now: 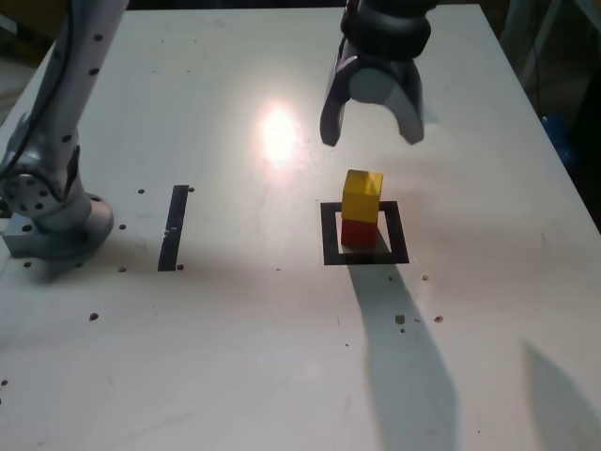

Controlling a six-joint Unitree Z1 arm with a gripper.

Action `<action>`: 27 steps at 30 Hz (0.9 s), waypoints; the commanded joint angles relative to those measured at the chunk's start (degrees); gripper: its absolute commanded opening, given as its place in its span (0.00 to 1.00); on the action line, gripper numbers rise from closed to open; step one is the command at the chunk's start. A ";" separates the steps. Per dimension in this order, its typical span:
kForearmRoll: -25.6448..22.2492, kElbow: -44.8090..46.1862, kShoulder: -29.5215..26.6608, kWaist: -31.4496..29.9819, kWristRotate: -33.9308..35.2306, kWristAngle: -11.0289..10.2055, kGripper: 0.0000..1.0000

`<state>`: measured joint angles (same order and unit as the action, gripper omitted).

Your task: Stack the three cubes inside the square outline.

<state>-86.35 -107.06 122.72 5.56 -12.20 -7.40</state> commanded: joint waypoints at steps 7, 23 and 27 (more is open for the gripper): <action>-2.32 -11.07 6.58 10.54 -2.78 0.00 0.99; -5.74 -30.16 18.50 24.37 -4.50 3.12 0.98; -6.06 -33.14 21.09 25.58 -4.76 3.34 0.95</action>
<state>-91.64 -139.53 143.35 30.97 -16.85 -4.14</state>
